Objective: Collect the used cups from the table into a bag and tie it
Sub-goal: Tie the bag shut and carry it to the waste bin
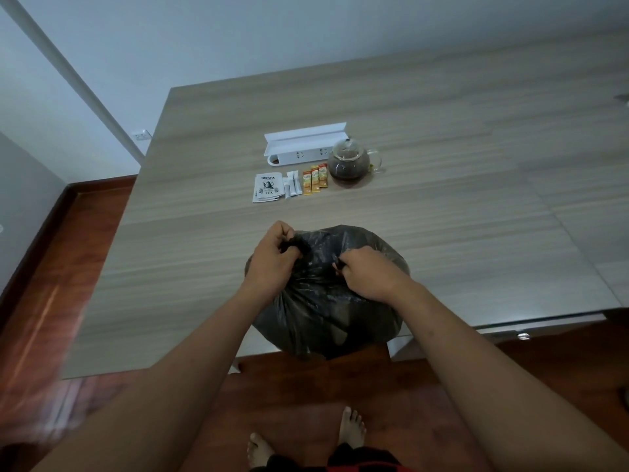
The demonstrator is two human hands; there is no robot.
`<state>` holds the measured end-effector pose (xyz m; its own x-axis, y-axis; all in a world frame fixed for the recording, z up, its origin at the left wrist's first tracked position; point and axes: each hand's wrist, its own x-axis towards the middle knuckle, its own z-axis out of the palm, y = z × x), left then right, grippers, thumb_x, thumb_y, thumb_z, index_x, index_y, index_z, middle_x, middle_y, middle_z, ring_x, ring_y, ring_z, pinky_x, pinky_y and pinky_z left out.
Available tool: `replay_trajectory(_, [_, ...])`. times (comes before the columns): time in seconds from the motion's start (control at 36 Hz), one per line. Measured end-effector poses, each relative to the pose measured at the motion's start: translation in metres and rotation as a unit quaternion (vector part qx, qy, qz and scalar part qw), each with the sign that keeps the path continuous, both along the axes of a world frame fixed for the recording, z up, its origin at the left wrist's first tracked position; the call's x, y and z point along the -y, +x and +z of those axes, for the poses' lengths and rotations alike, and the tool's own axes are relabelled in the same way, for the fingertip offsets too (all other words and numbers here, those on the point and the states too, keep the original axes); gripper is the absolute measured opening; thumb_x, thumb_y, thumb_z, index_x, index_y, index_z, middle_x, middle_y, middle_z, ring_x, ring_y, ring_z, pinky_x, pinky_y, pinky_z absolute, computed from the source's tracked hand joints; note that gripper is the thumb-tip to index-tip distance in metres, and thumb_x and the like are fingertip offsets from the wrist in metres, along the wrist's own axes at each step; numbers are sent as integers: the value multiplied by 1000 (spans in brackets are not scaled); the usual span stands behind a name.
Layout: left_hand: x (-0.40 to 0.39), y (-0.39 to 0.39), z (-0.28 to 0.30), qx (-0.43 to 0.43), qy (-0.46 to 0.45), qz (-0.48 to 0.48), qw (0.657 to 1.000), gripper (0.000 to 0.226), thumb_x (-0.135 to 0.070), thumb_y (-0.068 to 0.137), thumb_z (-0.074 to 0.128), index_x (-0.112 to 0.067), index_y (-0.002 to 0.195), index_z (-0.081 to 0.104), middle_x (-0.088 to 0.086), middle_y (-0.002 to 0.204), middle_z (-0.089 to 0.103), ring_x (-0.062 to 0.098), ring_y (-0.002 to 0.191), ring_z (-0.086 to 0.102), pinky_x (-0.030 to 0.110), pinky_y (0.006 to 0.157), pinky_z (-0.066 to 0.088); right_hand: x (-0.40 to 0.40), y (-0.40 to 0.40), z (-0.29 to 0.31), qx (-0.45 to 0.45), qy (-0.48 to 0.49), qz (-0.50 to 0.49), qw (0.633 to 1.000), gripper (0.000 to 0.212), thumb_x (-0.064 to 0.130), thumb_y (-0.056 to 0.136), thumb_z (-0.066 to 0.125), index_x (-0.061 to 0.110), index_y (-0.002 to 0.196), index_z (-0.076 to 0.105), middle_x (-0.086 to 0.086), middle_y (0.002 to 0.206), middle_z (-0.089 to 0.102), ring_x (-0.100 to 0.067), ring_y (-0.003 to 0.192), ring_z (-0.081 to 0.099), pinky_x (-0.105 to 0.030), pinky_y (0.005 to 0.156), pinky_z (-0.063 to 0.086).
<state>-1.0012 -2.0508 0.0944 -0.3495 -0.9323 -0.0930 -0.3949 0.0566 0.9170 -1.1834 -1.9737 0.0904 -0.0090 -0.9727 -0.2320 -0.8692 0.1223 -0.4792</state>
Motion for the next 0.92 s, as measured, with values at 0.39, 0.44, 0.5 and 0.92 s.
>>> replay_trajectory(0.39, [-2, 5, 8, -54, 104, 14, 993, 29, -8, 101, 43, -17, 110, 70, -1, 74, 57, 3, 50, 44, 16, 48, 37, -6, -7, -3, 200, 54, -72, 976, 46, 22, 103, 37, 11, 147, 43, -5, 141, 46, -19, 134, 39, -24, 98, 27])
replay_trajectory(0.44, [-3, 7, 6, -29, 64, 17, 997, 24, -9, 99, 51, -22, 107, 71, -2, 69, 59, 2, 49, 47, 17, 51, 41, -10, -10, -3, 235, 32, -91, 967, 42, 21, 104, 38, 13, 144, 48, -3, 142, 48, -17, 133, 42, -25, 103, 31])
replay_trajectory(0.5, [-3, 10, 5, -30, 34, 31, 998, 19, -7, 95, 60, -23, 98, 70, -3, 69, 62, 3, 48, 51, 17, 50, 44, -13, -10, -4, 266, 1, -113, 957, 39, 18, 105, 41, 13, 142, 51, -2, 129, 60, -7, 114, 57, -22, 98, 43])
replay_trajectory(0.92, [-13, -3, 9, 120, -79, -42, 989, 28, -7, 84, 63, -30, 82, 77, -2, 87, 51, 11, 81, 52, 13, 67, 39, -15, 7, -13, 225, -117, -213, 944, 15, 19, 87, 73, 15, 82, 60, 16, 53, 64, 10, 48, 58, 0, 47, 35])
